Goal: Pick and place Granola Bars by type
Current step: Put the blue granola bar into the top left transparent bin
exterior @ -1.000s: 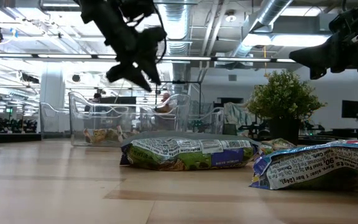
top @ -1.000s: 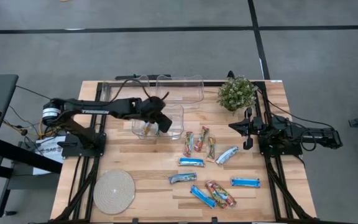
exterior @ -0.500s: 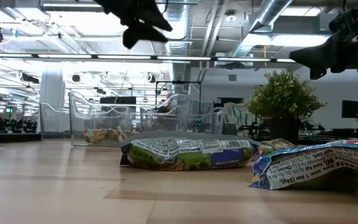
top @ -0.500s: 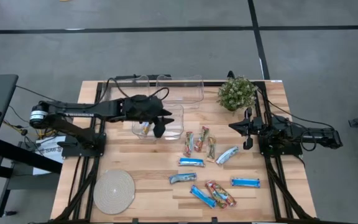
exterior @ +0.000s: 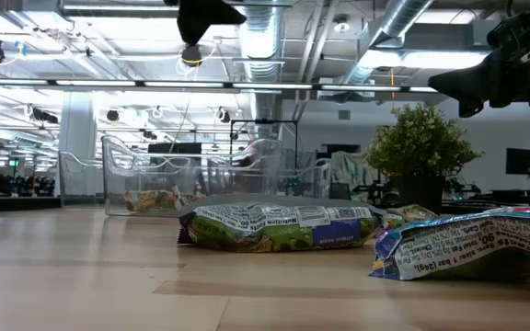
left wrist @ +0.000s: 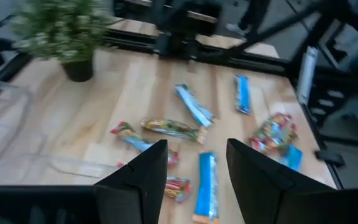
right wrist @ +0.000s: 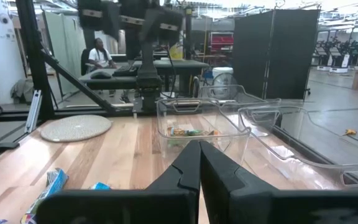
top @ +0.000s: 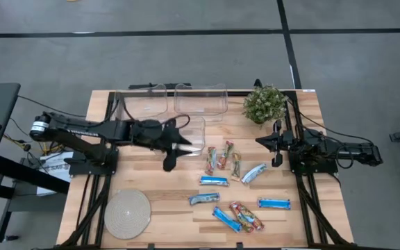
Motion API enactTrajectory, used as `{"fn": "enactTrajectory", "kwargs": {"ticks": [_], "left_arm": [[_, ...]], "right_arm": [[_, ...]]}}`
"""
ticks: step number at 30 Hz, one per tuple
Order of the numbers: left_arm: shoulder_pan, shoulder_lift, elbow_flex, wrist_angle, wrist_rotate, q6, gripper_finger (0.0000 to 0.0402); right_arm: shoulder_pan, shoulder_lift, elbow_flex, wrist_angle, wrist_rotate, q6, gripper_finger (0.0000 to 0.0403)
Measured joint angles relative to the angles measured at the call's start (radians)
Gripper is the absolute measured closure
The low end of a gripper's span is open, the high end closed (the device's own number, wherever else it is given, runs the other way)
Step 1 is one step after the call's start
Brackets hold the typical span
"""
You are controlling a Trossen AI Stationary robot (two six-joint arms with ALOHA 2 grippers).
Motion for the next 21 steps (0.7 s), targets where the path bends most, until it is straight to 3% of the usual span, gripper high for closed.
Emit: {"fn": "enactTrajectory", "kwargs": {"ticks": [9, 21], "left_arm": [[-0.158, 0.074, -0.001, -0.023, -0.009, 0.036, 0.0245], [-0.267, 0.267, 0.036, -0.012, -0.008, -0.022, 0.0245]], "right_arm": [[0.0, 0.0, 0.0, -0.004, 0.0, 0.0, 0.0403], [0.0, 0.0, 0.0, 0.0, 0.0, 0.0, 0.0403]]}}
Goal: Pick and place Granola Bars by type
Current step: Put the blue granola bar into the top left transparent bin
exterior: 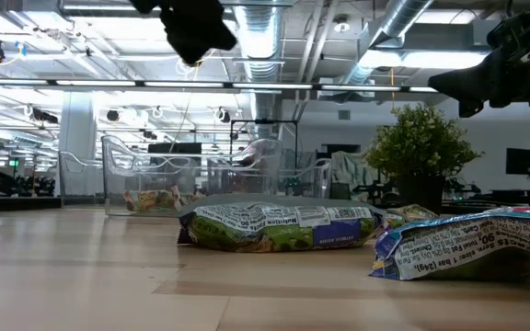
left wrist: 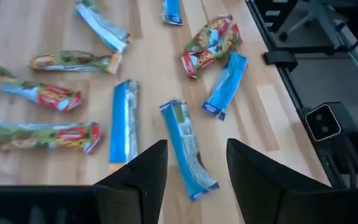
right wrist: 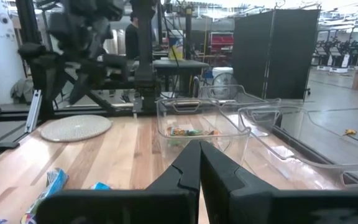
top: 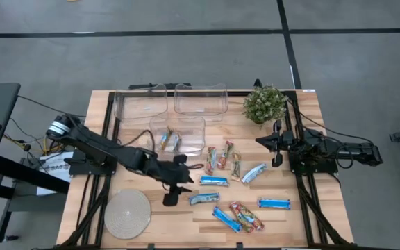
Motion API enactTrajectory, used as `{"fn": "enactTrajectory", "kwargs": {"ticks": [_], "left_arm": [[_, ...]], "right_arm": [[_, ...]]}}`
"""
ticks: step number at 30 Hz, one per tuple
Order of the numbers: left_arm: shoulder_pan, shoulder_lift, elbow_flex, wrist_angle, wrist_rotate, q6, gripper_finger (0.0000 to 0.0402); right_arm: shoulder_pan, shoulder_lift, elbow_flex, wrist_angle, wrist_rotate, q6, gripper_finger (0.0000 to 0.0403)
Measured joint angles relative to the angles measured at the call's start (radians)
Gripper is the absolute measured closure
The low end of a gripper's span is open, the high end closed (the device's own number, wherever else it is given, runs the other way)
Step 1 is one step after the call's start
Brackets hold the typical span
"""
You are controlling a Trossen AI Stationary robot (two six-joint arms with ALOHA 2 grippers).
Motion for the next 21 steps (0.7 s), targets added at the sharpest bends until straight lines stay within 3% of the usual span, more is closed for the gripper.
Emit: {"fn": "enactTrajectory", "kwargs": {"ticks": [8, 21], "left_arm": [[-0.025, 0.188, 0.165, -0.087, -0.038, -0.027, 0.0245], [-0.033, 0.484, 0.564, -0.473, -0.123, -0.028, 0.0244]], "right_arm": [[0.0, 0.0, 0.0, 0.0, 0.0, 0.0, 0.0403], [0.0, 0.0, 0.0, 0.0, 0.0, 0.0, 0.0403]]}}
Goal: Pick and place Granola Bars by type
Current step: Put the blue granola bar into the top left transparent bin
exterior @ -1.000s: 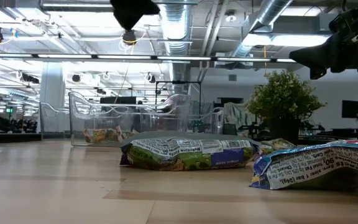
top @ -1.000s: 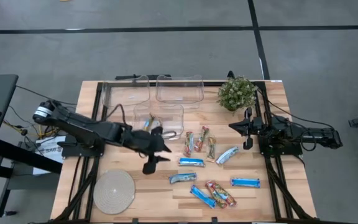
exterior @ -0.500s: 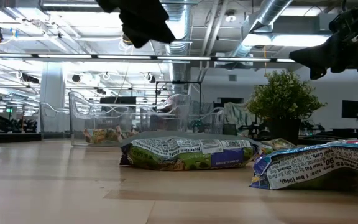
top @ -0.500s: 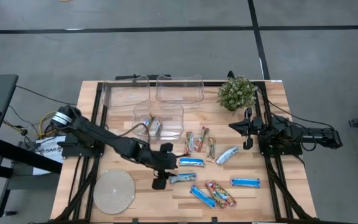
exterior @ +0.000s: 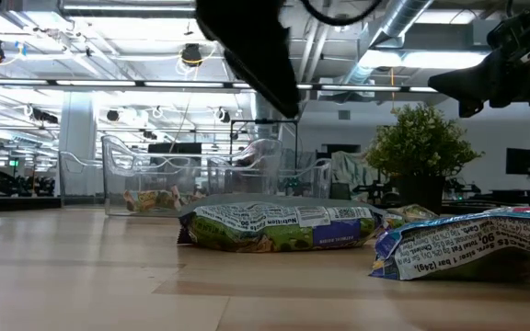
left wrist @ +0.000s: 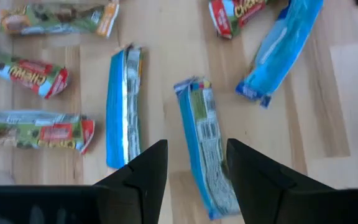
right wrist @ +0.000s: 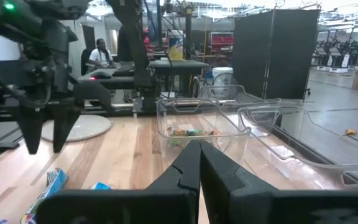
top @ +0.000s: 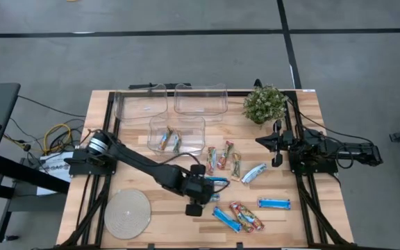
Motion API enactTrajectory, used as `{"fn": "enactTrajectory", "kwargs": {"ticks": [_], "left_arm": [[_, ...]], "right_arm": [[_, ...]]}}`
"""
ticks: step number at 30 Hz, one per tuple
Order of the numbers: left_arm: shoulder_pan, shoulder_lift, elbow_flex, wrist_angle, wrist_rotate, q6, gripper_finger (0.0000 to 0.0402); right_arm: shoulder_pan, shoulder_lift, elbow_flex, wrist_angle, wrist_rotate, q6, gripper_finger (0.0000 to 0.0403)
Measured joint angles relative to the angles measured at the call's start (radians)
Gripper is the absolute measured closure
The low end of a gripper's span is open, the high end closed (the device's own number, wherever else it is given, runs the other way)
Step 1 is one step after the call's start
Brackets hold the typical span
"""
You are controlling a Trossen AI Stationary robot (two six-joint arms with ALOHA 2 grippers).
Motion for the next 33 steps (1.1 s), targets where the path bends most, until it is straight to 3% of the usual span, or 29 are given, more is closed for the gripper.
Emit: {"fn": "enactTrajectory", "kwargs": {"ticks": [9, 33], "left_arm": [[0.001, 0.143, 0.194, -0.128, 0.035, -0.023, 0.0244], [0.003, 0.231, 0.185, -0.155, 0.051, -0.086, 0.0244]], "right_arm": [[0.0, 0.0, 0.0, -0.002, 0.0, 0.0, 0.0403], [0.0, 0.0, 0.0, -0.007, 0.0, 0.0, 0.0403]]}}
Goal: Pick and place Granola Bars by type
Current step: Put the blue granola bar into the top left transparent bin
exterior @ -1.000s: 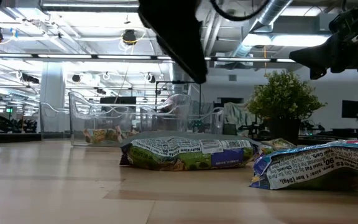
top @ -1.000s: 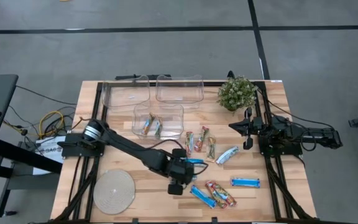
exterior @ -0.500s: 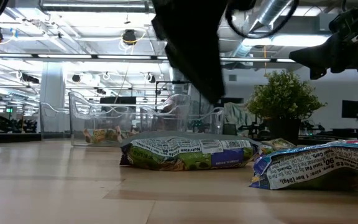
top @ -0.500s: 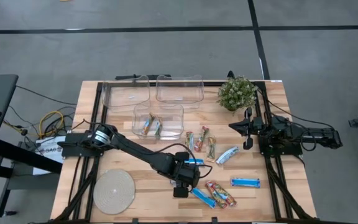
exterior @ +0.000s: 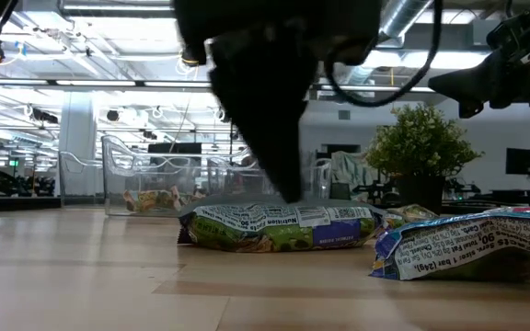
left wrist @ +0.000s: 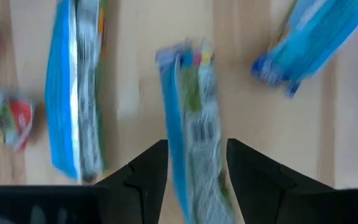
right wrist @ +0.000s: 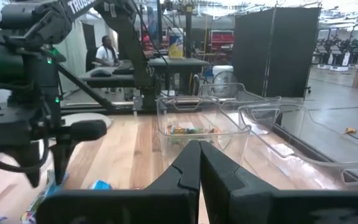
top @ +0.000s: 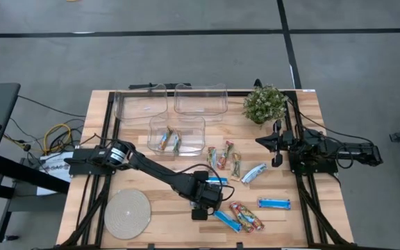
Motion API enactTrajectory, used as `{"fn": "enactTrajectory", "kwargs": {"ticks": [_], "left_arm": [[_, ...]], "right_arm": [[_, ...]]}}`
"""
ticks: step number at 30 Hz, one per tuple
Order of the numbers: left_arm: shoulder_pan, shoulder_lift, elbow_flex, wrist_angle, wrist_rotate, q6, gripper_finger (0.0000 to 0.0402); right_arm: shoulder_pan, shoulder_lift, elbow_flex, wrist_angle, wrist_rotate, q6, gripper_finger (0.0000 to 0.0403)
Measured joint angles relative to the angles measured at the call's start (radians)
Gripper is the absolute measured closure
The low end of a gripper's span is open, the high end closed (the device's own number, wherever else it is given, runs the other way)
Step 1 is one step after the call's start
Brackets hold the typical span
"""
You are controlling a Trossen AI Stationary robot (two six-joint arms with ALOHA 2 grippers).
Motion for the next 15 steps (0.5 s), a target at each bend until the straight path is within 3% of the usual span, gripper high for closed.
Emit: {"fn": "enactTrajectory", "kwargs": {"ticks": [15], "left_arm": [[0.0, 0.053, 0.001, 0.023, 0.038, -0.001, 0.0244]], "right_arm": [[0.0, 0.0, 0.0, 0.0, 0.0, 0.0, 0.0403]]}}
